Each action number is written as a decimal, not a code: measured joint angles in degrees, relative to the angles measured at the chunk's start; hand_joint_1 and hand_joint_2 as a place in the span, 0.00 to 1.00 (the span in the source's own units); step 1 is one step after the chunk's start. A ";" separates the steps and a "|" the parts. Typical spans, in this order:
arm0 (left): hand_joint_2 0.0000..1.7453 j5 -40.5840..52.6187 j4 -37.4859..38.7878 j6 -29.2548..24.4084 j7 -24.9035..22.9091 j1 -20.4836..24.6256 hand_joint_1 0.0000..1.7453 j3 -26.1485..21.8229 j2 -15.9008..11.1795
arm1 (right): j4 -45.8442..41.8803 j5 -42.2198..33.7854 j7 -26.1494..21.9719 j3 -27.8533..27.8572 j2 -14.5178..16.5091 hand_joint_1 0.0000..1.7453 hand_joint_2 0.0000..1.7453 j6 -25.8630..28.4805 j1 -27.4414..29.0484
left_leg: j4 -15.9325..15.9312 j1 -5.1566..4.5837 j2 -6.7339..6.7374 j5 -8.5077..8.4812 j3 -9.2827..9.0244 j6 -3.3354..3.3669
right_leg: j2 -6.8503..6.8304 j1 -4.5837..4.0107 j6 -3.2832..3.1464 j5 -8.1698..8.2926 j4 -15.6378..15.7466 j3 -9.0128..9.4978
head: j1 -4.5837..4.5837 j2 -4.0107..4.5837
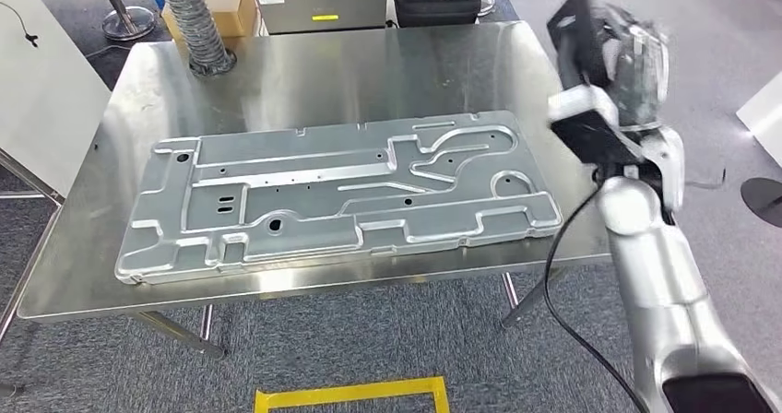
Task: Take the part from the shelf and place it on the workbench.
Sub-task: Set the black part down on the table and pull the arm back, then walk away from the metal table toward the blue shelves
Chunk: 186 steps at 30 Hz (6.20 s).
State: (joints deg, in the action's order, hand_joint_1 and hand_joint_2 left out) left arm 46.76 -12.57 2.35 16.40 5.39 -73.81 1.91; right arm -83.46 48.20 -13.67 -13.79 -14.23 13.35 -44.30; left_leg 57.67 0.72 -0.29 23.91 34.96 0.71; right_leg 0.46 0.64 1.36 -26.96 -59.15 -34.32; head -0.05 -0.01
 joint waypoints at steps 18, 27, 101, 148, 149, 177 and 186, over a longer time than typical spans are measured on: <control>1.00 1.67 0.00 0.87 1.31 0.54 0.00 0.03 0.50 | 49.74 23.00 7.72 -26.30 19.51 1.00 1.00 -8.54 -14.45 | 10.60 0.03 -0.06 6.33 4.34 -2.31 | -0.45 -0.12 -2.66 2.30 1.33 -0.89 | 0.01 0.01; 1.00 3.78 0.00 2.23 4.14 0.16 0.00 1.32 0.46 | 58.75 20.58 7.94 -28.35 23.44 1.00 1.00 -8.42 -12.88 | 1.27 0.10 -0.15 0.55 0.49 -1.77 | -0.07 -0.54 -1.43 1.10 0.55 -0.22 | -0.06 0.01; 0.00 0.26 -0.07 2.30 7.61 -0.85 0.00 -3.90 1.91 | -35.52 -22.26 -26.12 28.52 17.65 0.00 0.00 26.30 57.77 | 0.04 -0.86 0.53 -0.08 -0.12 0.93 | -0.61 -0.05 0.42 -3.60 -2.48 4.77 | 0.00 0.01; 0.00 0.57 -0.07 3.51 9.80 -1.97 0.00 -3.28 2.39 | 67.65 -23.05 -12.91 33.76 15.00 0.00 0.00 23.18 45.23 | 1.60 -0.63 0.71 6.53 -9.26 -0.54 | -1.35 -0.94 -1.57 3.23 1.92 -0.56 | 0.25 0.01; 0.00 0.72 -0.07 3.54 9.82 -1.80 0.00 -3.24 2.35 | 68.34 -22.90 -12.56 33.52 14.93 0.00 0.00 22.94 45.09 | -1.18 -0.81 0.71 7.57 -10.83 -0.17 | -1.38 -0.92 -1.25 3.73 1.77 -0.81 | 0.23 0.01; 0.00 1.94 -0.07 3.10 9.17 -1.35 0.00 -1.93 3.04 | 71.95 -22.84 -14.03 32.21 14.39 0.00 0.00 20.47 44.05 | 7.72 -0.32 0.81 5.38 -4.58 -0.69 | -1.12 -0.64 -1.88 1.47 2.65 1.05 | 0.20 0.01; 0.50 1.83 -0.07 3.15 6.90 -1.16 0.00 -1.96 3.21 | 72.37 -25.29 -7.72 33.03 14.38 0.00 1.00 11.07 44.01 | -3.56 -0.46 1.18 5.69 -9.22 1.66 | -0.73 -0.22 0.85 -3.56 -7.92 -4.35 | -0.18 0.01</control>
State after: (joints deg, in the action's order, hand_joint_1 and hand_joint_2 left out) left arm 48.58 -12.63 5.51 23.30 4.23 -75.76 5.12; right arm -11.09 22.92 -21.39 19.24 0.15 24.42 -0.29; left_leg 54.11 0.26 0.89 29.60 25.74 2.37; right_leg -0.27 0.42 2.21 -30.52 -67.07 -38.67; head -0.23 0.00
